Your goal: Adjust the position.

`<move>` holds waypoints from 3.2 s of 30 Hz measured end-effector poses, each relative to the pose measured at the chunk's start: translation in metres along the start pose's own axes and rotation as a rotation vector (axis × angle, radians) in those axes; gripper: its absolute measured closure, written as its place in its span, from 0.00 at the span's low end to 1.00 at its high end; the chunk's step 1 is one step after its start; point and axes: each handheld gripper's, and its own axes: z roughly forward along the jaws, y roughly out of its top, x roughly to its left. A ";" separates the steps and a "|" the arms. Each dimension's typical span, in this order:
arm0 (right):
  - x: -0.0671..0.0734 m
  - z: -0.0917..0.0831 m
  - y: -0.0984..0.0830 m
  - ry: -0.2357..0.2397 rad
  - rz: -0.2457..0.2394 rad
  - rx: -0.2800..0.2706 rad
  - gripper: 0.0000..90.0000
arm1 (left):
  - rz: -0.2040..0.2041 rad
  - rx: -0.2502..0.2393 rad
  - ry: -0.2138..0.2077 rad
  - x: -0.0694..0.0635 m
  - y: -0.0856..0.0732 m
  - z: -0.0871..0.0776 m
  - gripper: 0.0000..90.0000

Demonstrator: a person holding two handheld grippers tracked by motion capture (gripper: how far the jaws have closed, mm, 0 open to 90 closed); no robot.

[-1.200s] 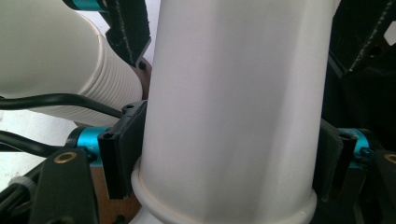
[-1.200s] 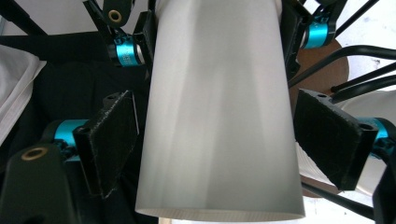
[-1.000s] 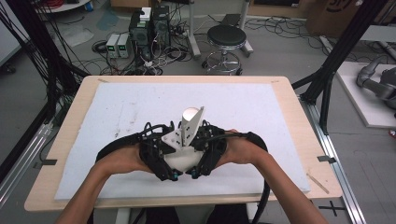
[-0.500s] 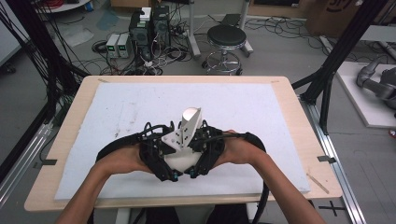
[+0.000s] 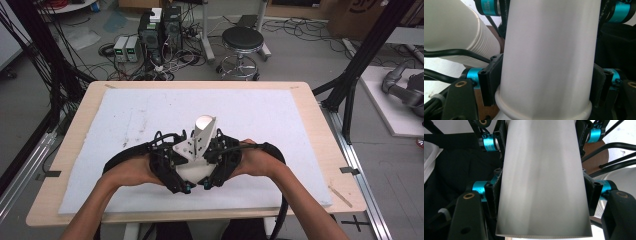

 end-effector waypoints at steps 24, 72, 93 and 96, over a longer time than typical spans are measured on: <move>0.001 -0.005 -0.012 -0.007 0.008 -0.043 0.39 | -0.038 -0.143 -0.021 0.008 -0.007 -0.006 0.02; 0.005 -0.026 -0.051 -0.028 0.068 -0.289 0.39 | -0.160 -0.588 -0.024 -0.003 -0.039 0.003 0.02; 0.010 -0.019 -0.072 -0.017 0.109 -0.398 0.38 | -0.190 -0.737 -0.029 -0.009 -0.050 0.016 0.02; 0.010 -0.017 -0.074 -0.017 0.109 -0.406 0.39 | -0.187 -0.760 -0.036 -0.010 -0.051 0.019 0.02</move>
